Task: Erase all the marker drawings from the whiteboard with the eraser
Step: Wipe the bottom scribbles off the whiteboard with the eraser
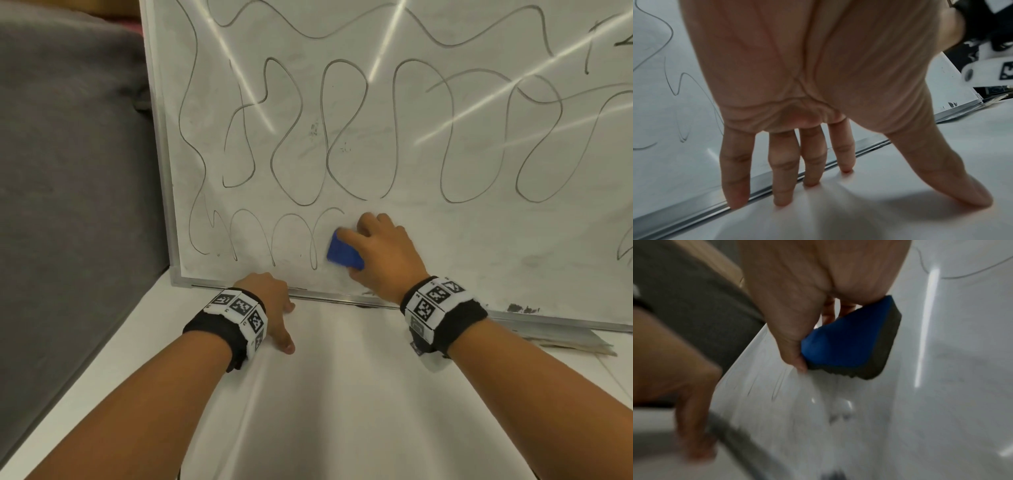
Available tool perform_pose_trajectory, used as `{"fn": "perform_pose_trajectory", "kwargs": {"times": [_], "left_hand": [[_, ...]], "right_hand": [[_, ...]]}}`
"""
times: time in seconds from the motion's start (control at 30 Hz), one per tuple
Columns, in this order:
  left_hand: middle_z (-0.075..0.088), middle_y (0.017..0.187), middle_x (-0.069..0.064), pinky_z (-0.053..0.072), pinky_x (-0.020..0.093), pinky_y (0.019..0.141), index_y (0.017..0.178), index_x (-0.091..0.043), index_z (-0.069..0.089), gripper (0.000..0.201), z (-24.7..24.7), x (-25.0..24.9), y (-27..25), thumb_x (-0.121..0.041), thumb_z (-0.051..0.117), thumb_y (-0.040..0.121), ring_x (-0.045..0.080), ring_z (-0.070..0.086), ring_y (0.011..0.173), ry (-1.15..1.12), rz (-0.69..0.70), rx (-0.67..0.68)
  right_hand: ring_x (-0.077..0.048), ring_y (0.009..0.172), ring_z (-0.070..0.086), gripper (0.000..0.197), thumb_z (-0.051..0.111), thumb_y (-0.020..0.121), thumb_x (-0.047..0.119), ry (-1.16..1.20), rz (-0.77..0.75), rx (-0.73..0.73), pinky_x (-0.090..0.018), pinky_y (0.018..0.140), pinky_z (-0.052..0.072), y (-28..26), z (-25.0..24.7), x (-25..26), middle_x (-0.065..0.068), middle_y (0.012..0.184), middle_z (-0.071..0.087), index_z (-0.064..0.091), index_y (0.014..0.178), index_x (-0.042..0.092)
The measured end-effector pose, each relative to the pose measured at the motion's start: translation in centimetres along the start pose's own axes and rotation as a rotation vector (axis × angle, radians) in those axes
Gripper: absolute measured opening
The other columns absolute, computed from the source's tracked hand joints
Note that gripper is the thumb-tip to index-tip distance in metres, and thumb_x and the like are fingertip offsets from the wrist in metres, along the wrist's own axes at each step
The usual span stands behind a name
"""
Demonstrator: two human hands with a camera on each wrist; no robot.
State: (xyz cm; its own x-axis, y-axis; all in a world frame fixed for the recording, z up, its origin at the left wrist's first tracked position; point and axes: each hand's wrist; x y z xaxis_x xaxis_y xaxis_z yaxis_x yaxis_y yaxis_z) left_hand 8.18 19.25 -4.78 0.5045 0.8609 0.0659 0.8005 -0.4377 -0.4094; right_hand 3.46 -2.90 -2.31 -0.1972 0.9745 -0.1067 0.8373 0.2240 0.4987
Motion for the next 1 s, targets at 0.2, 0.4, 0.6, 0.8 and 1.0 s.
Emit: {"fn": "perform_pose_trajectory", "kwargs": {"times": [0.2,0.4,0.6,0.8,1.0], "left_hand": [[0.060,0.128,-0.004,0.053,0.037,0.096,0.143,-0.033,0.052,0.104,0.2,0.0,0.0,-0.077,0.080,0.053,0.021,0.059,0.114,0.007,0.004,-0.001],[0.059,0.128,-0.002,0.053,0.033,0.091,0.145,-0.035,0.049,0.102,0.5,0.4,-0.1,-0.077,0.078,0.057,0.022,0.059,0.113,0.015,0.018,-0.006],[0.054,0.133,-0.002,0.050,0.032,0.098,0.147,-0.042,0.043,0.096,0.9,1.6,-0.6,-0.074,0.076,0.063,0.022,0.056,0.117,-0.009,0.040,-0.011],[0.050,0.145,-0.010,0.045,0.036,0.106,0.146,-0.043,0.045,0.088,1.4,3.1,-1.2,-0.066,0.077,0.068,0.018,0.050,0.128,-0.061,0.050,0.001],[0.051,0.119,-0.007,0.052,0.037,0.097,0.130,-0.035,0.059,0.072,1.6,3.5,-1.8,-0.056,0.085,0.066,0.019,0.058,0.111,-0.149,-0.022,-0.051]], "right_hand": [[-0.030,0.089,0.048,0.051,0.083,0.070,0.025,0.066,0.056,-0.102,-0.044,0.069,0.049,1.7,-0.6,0.5,-0.008,0.100,0.049,0.063,0.116,0.019],[-0.029,0.088,0.048,0.050,0.083,0.070,0.024,0.051,0.044,-0.121,-0.042,0.069,0.047,1.7,-0.9,0.0,-0.008,0.098,0.049,0.065,0.116,0.019],[-0.033,0.083,0.050,0.048,0.085,0.064,0.021,-0.015,-0.117,-0.022,-0.039,0.065,0.042,1.4,0.6,2.2,-0.011,0.094,0.052,0.068,0.109,0.016],[-0.029,0.084,0.049,0.047,0.083,0.070,0.023,0.070,0.058,-0.130,-0.040,0.068,0.048,0.3,-0.7,0.1,-0.009,0.095,0.049,0.066,0.114,0.016],[-0.031,0.083,0.049,0.052,0.084,0.069,0.021,0.073,0.026,-0.156,-0.041,0.066,0.049,0.5,-1.3,-1.7,-0.010,0.094,0.049,0.067,0.117,0.014]]}}
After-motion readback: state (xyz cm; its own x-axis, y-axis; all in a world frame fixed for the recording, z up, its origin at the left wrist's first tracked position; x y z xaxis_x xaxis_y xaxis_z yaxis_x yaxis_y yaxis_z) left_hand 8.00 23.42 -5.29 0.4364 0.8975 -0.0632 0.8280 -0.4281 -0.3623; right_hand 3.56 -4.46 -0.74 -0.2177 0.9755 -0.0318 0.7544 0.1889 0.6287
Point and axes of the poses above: each hand's wrist, its own y-axis towards the middle knuckle, its own z-axis out of the palm, x = y × z
